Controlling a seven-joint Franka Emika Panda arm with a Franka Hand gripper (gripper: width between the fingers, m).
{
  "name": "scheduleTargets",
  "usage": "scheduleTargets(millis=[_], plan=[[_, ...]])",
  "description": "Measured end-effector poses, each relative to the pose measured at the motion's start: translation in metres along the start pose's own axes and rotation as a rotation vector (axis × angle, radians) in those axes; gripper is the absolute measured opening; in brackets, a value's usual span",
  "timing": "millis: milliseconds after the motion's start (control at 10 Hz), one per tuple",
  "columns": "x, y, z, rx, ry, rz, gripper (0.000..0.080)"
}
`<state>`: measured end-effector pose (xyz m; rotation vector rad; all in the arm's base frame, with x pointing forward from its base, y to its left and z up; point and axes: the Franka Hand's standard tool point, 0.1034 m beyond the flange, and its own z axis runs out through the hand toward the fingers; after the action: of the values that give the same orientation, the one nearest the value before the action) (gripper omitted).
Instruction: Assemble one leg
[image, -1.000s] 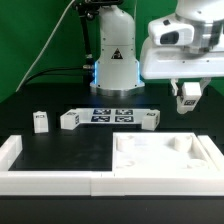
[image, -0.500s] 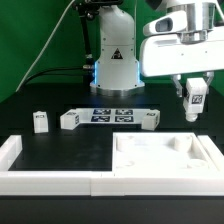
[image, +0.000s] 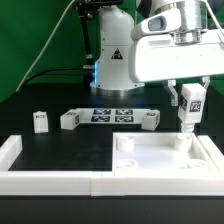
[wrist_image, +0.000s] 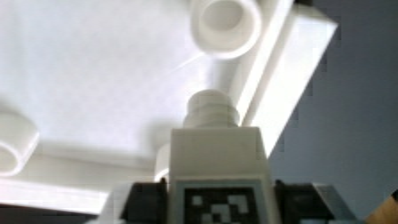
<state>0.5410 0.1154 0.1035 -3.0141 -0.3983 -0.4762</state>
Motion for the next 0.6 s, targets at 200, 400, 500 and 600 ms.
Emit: scheduleTargets(millis=[200, 400, 500, 600], plan=[[-0.001, 0.000, 0.001, 0.000, -0.002, -0.002, 0.0290], [0.000, 0.002, 0.002, 0.000, -0.006, -0.013, 0.0290], [0.010, 0.011, 0.006, -0.002, -0.006, -0.025, 0.0290], [0.026, 0.017, 0.010, -0.001, -0.003, -0.021, 0.0290]])
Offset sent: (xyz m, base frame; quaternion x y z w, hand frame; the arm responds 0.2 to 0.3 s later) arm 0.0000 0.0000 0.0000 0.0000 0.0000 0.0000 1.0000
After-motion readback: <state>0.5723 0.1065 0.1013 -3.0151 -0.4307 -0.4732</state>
